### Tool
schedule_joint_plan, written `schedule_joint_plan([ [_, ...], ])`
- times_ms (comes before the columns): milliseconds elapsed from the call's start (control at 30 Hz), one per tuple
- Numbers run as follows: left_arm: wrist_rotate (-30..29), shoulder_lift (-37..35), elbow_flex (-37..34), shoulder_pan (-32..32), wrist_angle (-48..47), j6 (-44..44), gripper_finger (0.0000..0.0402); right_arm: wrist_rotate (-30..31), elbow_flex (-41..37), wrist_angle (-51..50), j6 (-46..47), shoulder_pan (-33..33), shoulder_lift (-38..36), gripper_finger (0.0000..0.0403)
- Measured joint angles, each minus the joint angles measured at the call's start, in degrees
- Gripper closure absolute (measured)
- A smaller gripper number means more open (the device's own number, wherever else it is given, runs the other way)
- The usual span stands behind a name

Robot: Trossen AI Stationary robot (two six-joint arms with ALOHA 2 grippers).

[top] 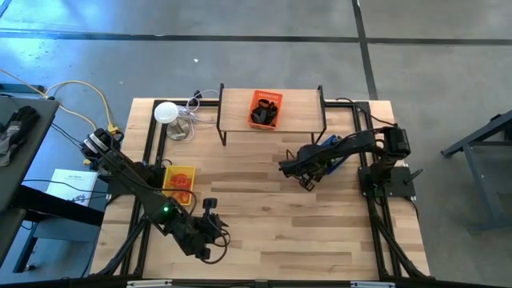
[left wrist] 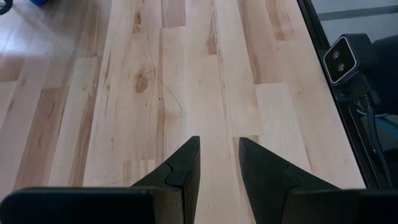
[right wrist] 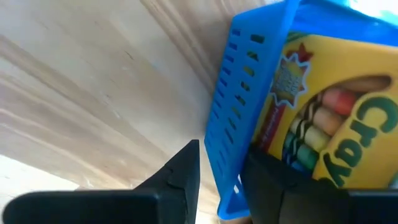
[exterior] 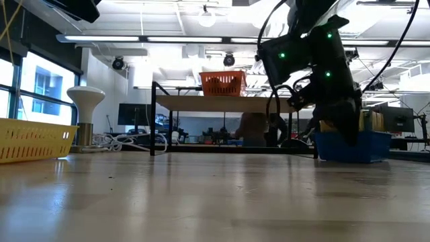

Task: Pick & Place Office Desk Supplies
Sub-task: Put the blue bin on the shelf

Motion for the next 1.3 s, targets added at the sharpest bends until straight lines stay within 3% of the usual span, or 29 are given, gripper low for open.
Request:
schedule_joint_plan([
  [200, 0.00, 0.00, 0.00, 0.00, 0.08, -0.02, 0.0297, 0.32, 0.00, 3.01, -1.01, -0.86, 0.00, 0.0318],
  [433, 0.00, 0.00, 0.00, 0.00, 0.29, -0.04, 0.0297, -0.05, 0.00, 2.93, -1.00, -1.89, 0.00, 0.0394],
  [667, 0.00, 0.00, 0.00, 0.00, 0.26, -0.31, 0.0297, 0.34, 0.00, 2.05, -0.11, -0.36, 0.00, 0.0398],
  [967, 0.00, 0.00, 0.00, 0.00, 0.24, -0.31, 0.0297, -4.97, 0.00, -6.49, 5.50, 7.24, 0.00, 0.0399],
  [1300, 0.02, 0.00, 0.00, 0.00, 2.16, -0.29, 0.0297, -6.86, 2.33, -13.46, 12.59, 14.56, -3.43, 0.0399],
])
